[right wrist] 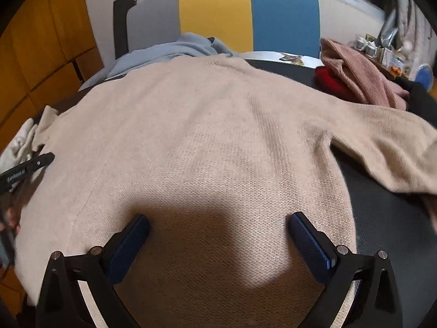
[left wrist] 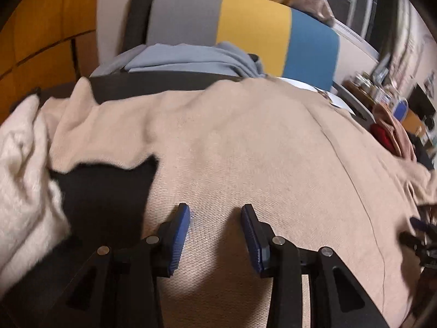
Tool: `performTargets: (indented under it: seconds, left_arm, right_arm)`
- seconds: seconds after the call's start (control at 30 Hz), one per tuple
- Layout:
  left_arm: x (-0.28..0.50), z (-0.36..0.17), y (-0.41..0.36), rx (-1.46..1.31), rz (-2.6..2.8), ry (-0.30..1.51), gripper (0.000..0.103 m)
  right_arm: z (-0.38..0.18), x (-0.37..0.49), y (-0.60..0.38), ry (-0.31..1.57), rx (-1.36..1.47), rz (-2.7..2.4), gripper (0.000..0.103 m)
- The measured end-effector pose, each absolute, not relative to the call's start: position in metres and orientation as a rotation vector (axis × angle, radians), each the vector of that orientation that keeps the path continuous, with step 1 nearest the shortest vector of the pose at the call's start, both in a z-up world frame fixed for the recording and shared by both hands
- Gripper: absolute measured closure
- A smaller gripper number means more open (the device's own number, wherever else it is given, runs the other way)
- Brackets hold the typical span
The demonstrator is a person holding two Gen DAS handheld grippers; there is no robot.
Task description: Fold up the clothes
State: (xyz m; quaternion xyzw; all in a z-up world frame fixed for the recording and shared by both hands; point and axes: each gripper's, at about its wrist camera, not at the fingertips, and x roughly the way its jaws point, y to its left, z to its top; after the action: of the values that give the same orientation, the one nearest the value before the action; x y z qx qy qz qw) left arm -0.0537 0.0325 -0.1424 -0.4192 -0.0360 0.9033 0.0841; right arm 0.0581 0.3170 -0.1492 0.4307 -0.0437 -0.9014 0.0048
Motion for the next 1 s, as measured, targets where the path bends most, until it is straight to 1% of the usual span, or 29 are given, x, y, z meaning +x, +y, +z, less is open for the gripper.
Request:
performTargets:
  seconds: [0.07, 0.1, 0.2, 0.3, 0.43, 0.53, 0.6, 0.63, 0.67, 0.73, 0.83, 0.87, 0.9, 0.93, 0.97, 1.0]
  left_arm:
    - [-0.055, -0.141, 0.038, -1.258, 2.707, -0.063, 0.063]
    - [-0.054, -0.139, 0.041, -1.258, 2.713, -0.042, 0.063]
    - [-0.044, -0.132, 0.039, -1.220, 2.735, -0.070, 0.063]
    - [-0.028, -0.140, 0.045, -1.231, 2.726, 0.015, 0.062]
    - [-0.026, -0.142, 0.045, -1.223, 2.743, 0.010, 0.059]
    - [-0.025, -0.143, 0.046, -1.221, 2.750, 0.001, 0.058]
    - [-0.024, -0.144, 0.046, -1.220, 2.752, 0.003, 0.057]
    - [-0.022, -0.143, 0.047, -1.221, 2.754, 0.005, 0.057]
    - [-0.021, -0.143, 0.049, -1.222, 2.756, 0.007, 0.056]
    - [-0.022, -0.143, 0.049, -1.222, 2.757, 0.012, 0.056]
    - [-0.022, -0.143, 0.048, -1.222, 2.757, 0.012, 0.055]
    - [-0.023, -0.143, 0.048, -1.221, 2.757, 0.012, 0.055]
    - [-0.023, -0.143, 0.048, -1.221, 2.757, 0.012, 0.055]
    - [-0.023, -0.143, 0.048, -1.221, 2.757, 0.012, 0.055]
    - [-0.023, -0.143, 0.047, -1.220, 2.756, 0.009, 0.055]
    - [-0.023, -0.144, 0.047, -1.219, 2.756, 0.006, 0.055]
  right_arm:
    - [-0.148, 0.057, 0.319, -0.158, 1.351, -2.822, 0.000]
    - [-0.145, 0.058, 0.322, -0.198, 1.342, -2.817, 0.000]
    - [-0.128, 0.073, 0.351, -0.491, 1.222, -2.797, 0.000]
    - [-0.112, 0.104, 0.409, -0.830, 1.069, -2.881, 0.000]
    - [-0.105, 0.155, 0.496, -1.310, 0.879, -2.931, 0.000]
    - [-0.117, 0.193, 0.552, -1.731, 0.618, -2.807, 0.000]
    - [-0.131, 0.216, 0.585, -2.044, 0.366, -2.623, 0.000]
    - [-0.137, 0.221, 0.597, -2.158, 0.249, -2.540, 0.000]
    - [-0.143, 0.225, 0.606, -2.243, 0.147, -2.479, 0.000]
    - [-0.150, 0.223, 0.618, -2.321, 0.039, -2.417, 0.000]
    - [-0.160, 0.206, 0.627, -2.409, 0.000, -2.342, 0.001]
    - [-0.162, 0.201, 0.628, -2.420, -0.006, -2.342, 0.010]
    - [-0.159, 0.202, 0.630, -2.415, -0.038, -2.384, 0.030]
    - [-0.156, 0.203, 0.631, -2.409, -0.070, -2.427, 0.041]
    - [-0.154, 0.202, 0.633, -2.407, -0.096, -2.461, 0.051]
    - [-0.154, 0.201, 0.636, -2.421, -0.098, -2.471, 0.051]
